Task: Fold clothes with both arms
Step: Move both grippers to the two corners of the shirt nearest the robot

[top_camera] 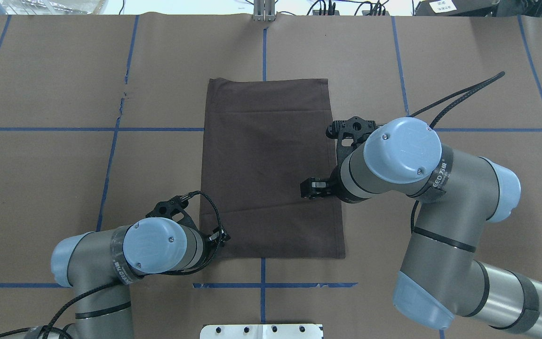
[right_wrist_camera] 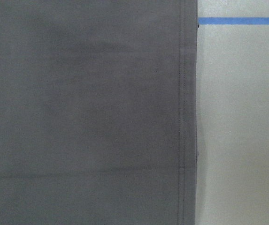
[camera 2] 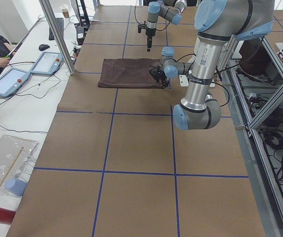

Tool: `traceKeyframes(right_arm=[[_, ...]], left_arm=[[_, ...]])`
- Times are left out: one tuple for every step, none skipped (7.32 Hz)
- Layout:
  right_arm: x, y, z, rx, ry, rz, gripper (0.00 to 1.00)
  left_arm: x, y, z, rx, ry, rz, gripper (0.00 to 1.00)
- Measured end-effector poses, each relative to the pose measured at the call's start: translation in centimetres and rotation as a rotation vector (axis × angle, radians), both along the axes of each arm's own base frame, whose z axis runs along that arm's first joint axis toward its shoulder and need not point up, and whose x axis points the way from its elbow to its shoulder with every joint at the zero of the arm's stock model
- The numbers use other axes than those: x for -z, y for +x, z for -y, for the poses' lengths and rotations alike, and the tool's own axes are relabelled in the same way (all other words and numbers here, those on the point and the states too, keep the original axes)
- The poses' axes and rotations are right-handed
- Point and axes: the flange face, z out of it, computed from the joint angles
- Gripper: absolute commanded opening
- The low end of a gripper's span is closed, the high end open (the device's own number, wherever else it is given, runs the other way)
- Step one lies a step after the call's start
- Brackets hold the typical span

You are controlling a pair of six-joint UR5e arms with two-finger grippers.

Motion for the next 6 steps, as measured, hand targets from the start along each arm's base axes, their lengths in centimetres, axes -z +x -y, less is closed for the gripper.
traceKeyframes(right_arm=[[0.0, 0.0, 0.0, 0.000, 0.000, 0.000, 1.00], [0.0, 0.0, 0.0, 0.000, 0.000, 0.000, 1.00], [0.0, 0.0, 0.0, 0.000, 0.000, 0.000, 1.00], [-0.1, 0.0, 0.0, 0.000, -0.001, -0.001, 1.00], [-0.2, 0.0, 0.0, 0.000, -0.001, -0.002, 1.00], [-0.3, 0.1, 0.0, 0.000, -0.002, -0.004, 1.00]], left_arm=[[0.0, 0.0, 0.0, 0.002, -0.001, 0.001, 0.14], [0.1, -0.2, 0.0, 0.002, -0.002, 0.003, 0.04], [0.4, -0.5, -0.1, 0.001, -0.003, 0.009, 0.00], [0.9, -1.0, -0.3, -0.001, -0.003, 0.014, 0.00], [1.5, -1.5, -0.5, -0.005, -0.002, 0.018, 0.00], [1.7, -1.7, -0.6, -0.009, -0.001, 0.020, 0.00]])
